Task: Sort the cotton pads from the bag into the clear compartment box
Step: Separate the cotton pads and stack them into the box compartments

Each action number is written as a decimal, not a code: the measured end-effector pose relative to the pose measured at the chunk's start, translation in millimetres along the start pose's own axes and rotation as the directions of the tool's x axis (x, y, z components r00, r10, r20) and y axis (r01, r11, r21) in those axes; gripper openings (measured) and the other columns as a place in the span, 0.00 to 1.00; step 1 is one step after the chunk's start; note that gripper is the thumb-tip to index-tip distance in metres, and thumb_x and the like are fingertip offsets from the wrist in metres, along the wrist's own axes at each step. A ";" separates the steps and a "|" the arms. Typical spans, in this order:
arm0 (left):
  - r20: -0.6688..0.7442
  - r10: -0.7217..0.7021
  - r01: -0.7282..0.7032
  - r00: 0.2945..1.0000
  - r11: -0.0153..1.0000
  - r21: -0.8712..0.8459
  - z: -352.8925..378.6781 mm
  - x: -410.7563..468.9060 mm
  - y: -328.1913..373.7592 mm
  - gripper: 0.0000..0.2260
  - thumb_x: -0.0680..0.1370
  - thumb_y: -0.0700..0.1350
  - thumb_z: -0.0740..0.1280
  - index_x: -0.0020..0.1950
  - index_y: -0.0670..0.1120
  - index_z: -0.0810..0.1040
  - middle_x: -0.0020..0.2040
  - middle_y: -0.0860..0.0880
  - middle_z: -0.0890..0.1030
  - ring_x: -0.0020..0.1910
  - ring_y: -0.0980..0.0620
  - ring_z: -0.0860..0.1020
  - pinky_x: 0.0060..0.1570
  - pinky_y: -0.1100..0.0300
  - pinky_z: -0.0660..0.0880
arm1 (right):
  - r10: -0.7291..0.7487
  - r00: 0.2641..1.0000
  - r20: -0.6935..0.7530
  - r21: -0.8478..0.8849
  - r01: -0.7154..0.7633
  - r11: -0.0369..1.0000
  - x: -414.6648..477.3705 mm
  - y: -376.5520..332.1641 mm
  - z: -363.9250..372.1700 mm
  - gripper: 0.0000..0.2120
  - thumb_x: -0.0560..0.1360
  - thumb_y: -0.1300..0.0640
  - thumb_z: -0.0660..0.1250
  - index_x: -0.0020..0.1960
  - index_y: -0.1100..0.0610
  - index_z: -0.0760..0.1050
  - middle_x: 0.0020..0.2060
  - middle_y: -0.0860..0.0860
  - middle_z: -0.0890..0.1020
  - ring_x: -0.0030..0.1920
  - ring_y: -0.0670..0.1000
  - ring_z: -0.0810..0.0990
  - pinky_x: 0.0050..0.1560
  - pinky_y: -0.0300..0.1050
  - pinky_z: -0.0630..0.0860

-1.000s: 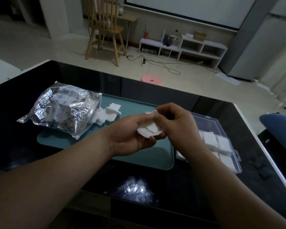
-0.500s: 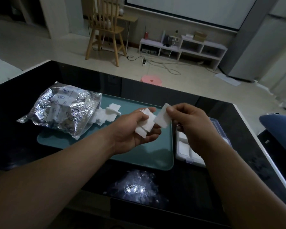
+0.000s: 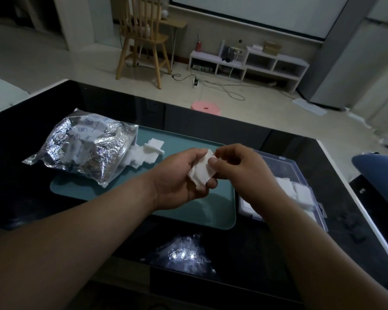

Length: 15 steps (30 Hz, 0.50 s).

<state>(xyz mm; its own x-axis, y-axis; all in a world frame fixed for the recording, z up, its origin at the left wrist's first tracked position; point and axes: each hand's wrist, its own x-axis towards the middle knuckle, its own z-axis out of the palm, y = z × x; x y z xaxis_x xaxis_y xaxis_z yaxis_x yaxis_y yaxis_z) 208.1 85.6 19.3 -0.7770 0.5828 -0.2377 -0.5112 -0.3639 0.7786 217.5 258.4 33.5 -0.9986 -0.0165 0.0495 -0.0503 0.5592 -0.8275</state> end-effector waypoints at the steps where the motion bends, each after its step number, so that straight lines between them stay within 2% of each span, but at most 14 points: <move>1: -0.001 -0.003 0.003 1.000 1.000 0.002 0.9 0.1 -0.4 0.17 0.86 0.51 0.54 0.67 0.43 0.72 0.45 0.44 0.79 0.35 0.51 0.74 0.27 0.64 0.66 | -0.009 1.000 0.003 -0.012 0.009 1.000 -1.6 -0.2 1.0 0.13 0.73 0.41 0.73 0.55 0.44 0.81 0.51 0.45 0.85 0.52 0.48 0.85 0.58 0.58 0.82; 4: 0.010 0.001 -0.001 1.000 1.000 0.002 0.4 2.1 -1.6 0.22 0.87 0.54 0.52 0.71 0.42 0.74 0.46 0.45 0.78 0.36 0.52 0.74 0.27 0.64 0.66 | -0.040 0.999 -0.030 0.039 0.042 0.998 -3.2 -3.2 1.6 0.04 0.78 0.52 0.74 0.52 0.49 0.83 0.46 0.47 0.87 0.45 0.45 0.87 0.55 0.56 0.84; 6: 0.042 0.007 -0.007 0.999 1.000 0.004 -0.9 2.6 -1.0 0.23 0.87 0.55 0.52 0.72 0.44 0.76 0.48 0.44 0.79 0.37 0.52 0.74 0.27 0.65 0.67 | -0.043 0.999 -0.007 0.080 0.044 0.996 -3.1 -6.6 -0.8 0.02 0.79 0.56 0.73 0.52 0.53 0.84 0.44 0.48 0.88 0.43 0.45 0.88 0.55 0.54 0.85; 9: 0.097 -0.016 0.014 0.995 1.000 0.014 -1.5 -0.2 -1.0 0.22 0.87 0.56 0.53 0.67 0.48 0.82 0.49 0.44 0.79 0.38 0.51 0.74 0.28 0.65 0.68 | -0.016 0.998 0.058 0.119 0.009 0.993 -4.0 -8.1 -2.3 0.03 0.81 0.57 0.71 0.52 0.55 0.84 0.44 0.50 0.89 0.44 0.47 0.88 0.55 0.54 0.85; 12: 0.134 -0.058 0.058 0.989 0.998 0.007 -3.4 -1.8 -1.6 0.20 0.86 0.56 0.55 0.58 0.47 0.84 0.47 0.43 0.78 0.39 0.51 0.73 0.29 0.65 0.68 | 0.006 0.998 0.065 0.099 -0.012 0.995 -1.2 -5.2 -2.3 0.05 0.83 0.55 0.68 0.51 0.53 0.82 0.43 0.51 0.87 0.44 0.51 0.87 0.56 0.60 0.83; 14: 0.149 -0.073 0.073 0.986 0.997 0.003 -5.9 -1.1 -1.9 0.18 0.86 0.56 0.56 0.62 0.46 0.79 0.46 0.43 0.77 0.39 0.51 0.72 0.29 0.65 0.67 | 0.004 0.998 0.059 0.061 -0.008 0.998 0.4 -3.8 -2.5 0.05 0.84 0.53 0.67 0.51 0.51 0.81 0.44 0.49 0.86 0.47 0.52 0.84 0.57 0.61 0.81; 15: 0.150 -0.070 0.070 0.986 0.998 0.004 -6.5 -0.6 -2.0 0.18 0.86 0.55 0.56 0.66 0.46 0.77 0.46 0.44 0.76 0.39 0.51 0.72 0.29 0.65 0.67 | -0.006 0.999 0.054 0.059 0.002 0.998 0.4 -3.3 -2.6 0.05 0.83 0.52 0.67 0.51 0.51 0.80 0.44 0.47 0.85 0.48 0.50 0.84 0.57 0.58 0.81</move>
<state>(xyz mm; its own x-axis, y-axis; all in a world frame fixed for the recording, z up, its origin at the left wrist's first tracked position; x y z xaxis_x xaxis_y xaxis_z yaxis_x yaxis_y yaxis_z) 207.2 81.3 14.2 -0.6754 0.7093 -0.2018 -0.5631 -0.3193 0.7622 217.3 258.7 37.7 -0.9976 -0.0644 0.0240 -0.0535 0.5091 -0.8590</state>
